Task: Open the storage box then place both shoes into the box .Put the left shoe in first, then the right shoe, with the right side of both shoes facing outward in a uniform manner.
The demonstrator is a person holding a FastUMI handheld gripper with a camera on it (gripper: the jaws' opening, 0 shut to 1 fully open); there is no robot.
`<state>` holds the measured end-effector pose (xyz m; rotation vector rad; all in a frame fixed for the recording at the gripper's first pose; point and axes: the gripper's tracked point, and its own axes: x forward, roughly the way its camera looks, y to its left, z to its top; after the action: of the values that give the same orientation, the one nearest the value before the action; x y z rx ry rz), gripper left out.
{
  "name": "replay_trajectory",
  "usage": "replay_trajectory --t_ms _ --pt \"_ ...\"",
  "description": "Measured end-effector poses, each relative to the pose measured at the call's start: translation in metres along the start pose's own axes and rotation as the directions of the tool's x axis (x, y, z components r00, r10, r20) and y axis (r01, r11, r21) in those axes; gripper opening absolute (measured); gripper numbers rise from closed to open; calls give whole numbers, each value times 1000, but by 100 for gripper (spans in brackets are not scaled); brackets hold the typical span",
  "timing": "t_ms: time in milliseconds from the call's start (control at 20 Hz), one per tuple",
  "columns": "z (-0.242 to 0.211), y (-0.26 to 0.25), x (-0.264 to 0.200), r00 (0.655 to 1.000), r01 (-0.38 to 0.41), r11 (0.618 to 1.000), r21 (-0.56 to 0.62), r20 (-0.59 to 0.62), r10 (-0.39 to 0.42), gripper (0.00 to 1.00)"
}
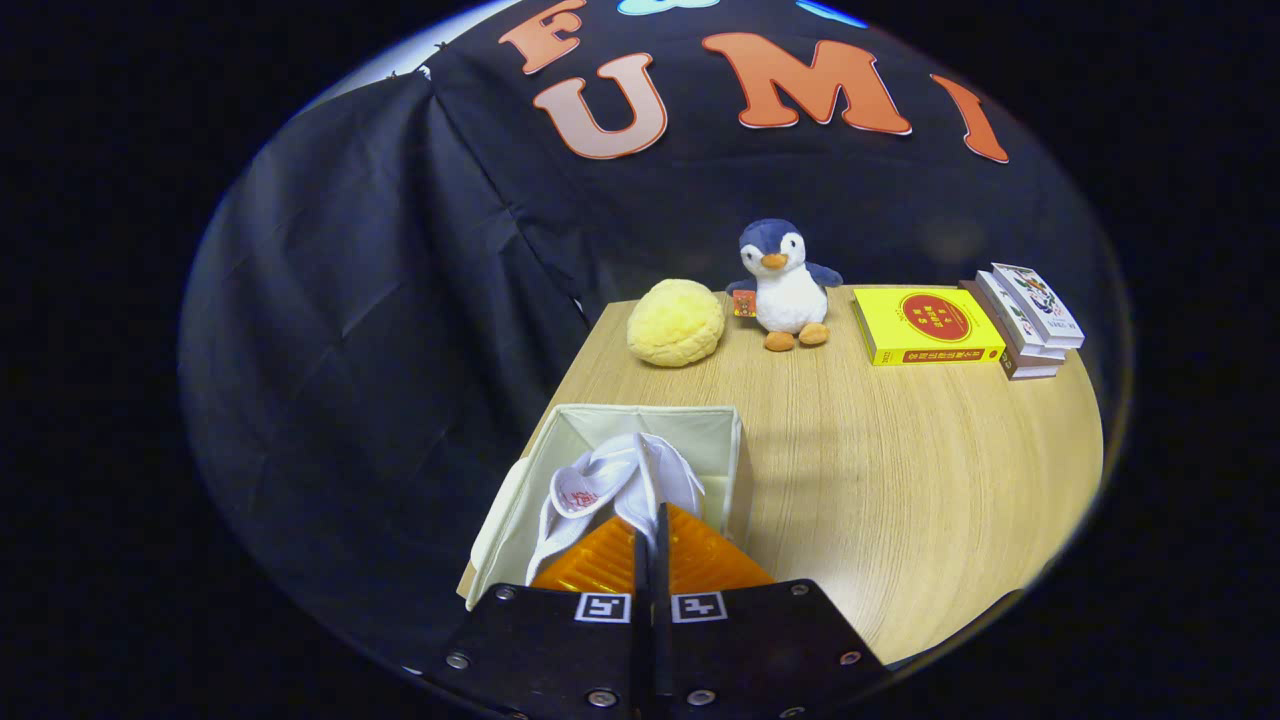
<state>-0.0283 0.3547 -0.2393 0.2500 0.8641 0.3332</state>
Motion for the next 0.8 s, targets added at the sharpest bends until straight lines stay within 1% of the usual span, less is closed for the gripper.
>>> replay_trajectory --t_ms 150,400,550,800 --pt "-9 2 18 999 38 999 23 -30 -38 1" --pt "-10 -8 35 986 163 985 59 -43 -160 1" --pt "-15 -12 46 977 213 969 122 -54 -208 1" --pt "-44 -22 61 945 303 945 121 -169 -281 3"
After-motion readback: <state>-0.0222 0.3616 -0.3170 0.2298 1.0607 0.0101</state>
